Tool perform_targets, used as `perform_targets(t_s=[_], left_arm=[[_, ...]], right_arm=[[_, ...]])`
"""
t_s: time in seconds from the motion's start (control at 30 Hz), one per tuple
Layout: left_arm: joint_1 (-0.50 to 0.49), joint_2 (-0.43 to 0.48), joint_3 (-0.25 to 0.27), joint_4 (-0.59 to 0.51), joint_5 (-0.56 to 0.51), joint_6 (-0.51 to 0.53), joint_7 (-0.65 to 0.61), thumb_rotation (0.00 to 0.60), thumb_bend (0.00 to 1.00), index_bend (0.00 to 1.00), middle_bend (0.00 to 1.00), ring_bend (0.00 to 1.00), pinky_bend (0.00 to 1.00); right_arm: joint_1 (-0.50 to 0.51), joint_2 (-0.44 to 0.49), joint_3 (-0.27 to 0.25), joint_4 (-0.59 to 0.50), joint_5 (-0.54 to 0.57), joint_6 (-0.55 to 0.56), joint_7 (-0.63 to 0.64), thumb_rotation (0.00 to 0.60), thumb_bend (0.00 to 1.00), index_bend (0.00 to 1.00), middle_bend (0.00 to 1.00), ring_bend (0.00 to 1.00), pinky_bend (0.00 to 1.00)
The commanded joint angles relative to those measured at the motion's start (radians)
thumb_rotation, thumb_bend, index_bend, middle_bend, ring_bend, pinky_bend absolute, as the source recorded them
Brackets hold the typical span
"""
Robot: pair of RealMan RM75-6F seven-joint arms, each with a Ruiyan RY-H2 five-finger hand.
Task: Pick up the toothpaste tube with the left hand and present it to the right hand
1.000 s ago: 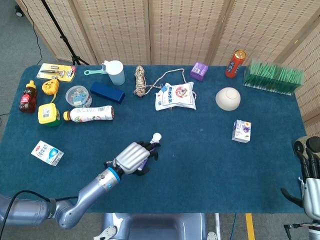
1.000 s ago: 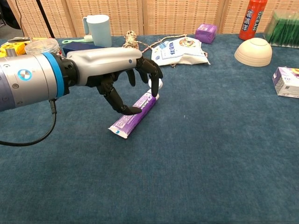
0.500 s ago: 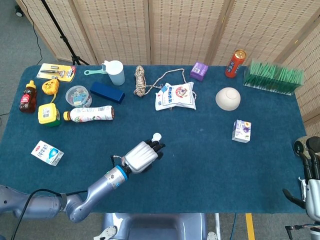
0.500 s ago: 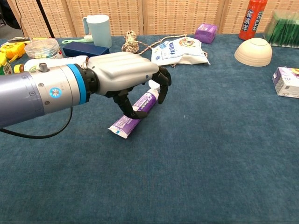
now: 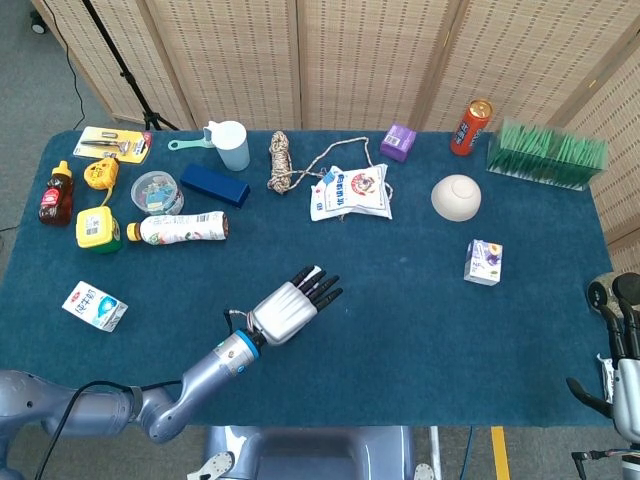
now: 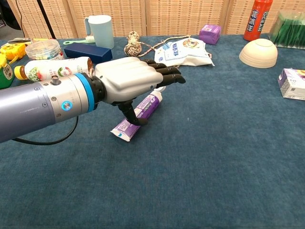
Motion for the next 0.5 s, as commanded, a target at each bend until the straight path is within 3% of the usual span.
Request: perform_targets(t_s=[0.03, 0.23, 0.5], left_arm=[[0.006, -0.025, -0.017, -0.004, -0.069, -0.004, 0.041, 0.519, 0.13, 0.00, 0.00, 0.00, 0.00], [0.004, -0.080, -0.038, 0.041, -0.136, 0.009, 0.077, 0.484, 0.08, 0.00, 0.00, 0.00, 0.00], [0.015, -0.130, -0.044, 0.113, -0.115, 0.067, 0.093, 0.478, 0.08, 0.00, 0.00, 0.00, 0.00]], right_arm=[[-0.001, 0.001, 0.000, 0.000, 0.001, 0.000, 0.000, 0.600, 0.00, 0.05, 0.00, 0.00, 0.00], [-0.003, -0.001, 0.000, 0.002, 0.004, 0.000, 0.003, 0.600, 0.00, 0.05, 0.00, 0.00, 0.00], [-0.006, 0.001, -0.001, 0.002, 0.006, 0.002, 0.002, 0.600, 0.00, 0.05, 0.00, 0.00, 0.00]])
